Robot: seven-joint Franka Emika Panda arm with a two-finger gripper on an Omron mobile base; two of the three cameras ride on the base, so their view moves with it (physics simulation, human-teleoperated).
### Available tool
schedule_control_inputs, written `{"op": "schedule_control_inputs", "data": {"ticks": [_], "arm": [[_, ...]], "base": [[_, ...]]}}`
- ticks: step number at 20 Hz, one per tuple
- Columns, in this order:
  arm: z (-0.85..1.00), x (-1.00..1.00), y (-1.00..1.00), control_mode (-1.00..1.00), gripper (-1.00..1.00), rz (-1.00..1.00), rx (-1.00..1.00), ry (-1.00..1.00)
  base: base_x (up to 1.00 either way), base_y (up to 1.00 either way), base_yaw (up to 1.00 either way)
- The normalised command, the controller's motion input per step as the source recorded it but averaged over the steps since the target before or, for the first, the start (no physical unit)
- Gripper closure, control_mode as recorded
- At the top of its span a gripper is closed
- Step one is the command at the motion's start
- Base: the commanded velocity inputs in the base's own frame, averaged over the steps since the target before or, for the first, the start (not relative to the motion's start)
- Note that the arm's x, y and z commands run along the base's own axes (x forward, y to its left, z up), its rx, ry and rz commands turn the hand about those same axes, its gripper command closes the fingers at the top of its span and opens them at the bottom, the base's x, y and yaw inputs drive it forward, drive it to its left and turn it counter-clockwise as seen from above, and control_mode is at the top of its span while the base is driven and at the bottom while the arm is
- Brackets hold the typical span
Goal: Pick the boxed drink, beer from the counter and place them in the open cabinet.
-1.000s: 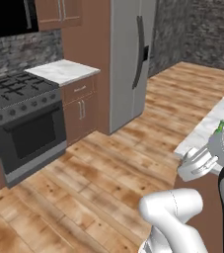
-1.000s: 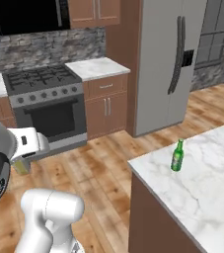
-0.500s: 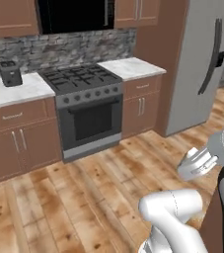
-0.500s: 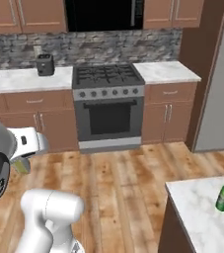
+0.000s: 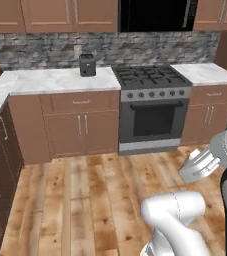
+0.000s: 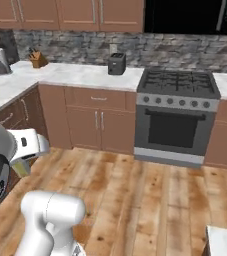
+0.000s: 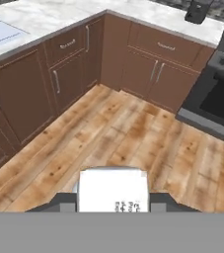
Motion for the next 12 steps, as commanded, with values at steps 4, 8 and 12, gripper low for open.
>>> {"op": "schedule_control_inputs", "data": {"ticks": [4,8,12], "arm": [[0.0,0.0,0.0,1.0,1.0,0.0,0.0,0.0],[0.0,0.0,0.0,1.0,1.0,0.0,0.0,0.0],[0.0,0.0,0.0,1.0,1.0,0.0,0.0,0.0]], "base": [[0.0,0.0,0.6],[0.0,0.0,0.6],[0.0,0.0,0.6]]}}
